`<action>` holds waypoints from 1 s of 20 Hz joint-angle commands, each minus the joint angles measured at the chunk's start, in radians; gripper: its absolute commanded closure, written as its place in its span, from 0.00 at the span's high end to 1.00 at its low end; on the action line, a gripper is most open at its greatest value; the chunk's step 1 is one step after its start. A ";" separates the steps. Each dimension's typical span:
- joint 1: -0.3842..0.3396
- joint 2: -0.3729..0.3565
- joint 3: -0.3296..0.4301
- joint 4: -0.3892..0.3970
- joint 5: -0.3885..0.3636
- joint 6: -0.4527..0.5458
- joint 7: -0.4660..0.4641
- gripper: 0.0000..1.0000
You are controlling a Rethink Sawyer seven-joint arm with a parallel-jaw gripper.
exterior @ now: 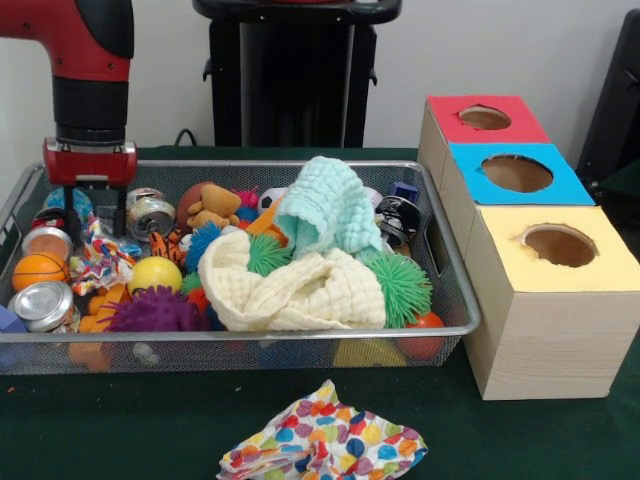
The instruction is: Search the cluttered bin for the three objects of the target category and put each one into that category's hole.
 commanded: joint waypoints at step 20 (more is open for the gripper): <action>-0.044 0.134 0.059 -0.059 -0.086 0.015 -0.031 0.00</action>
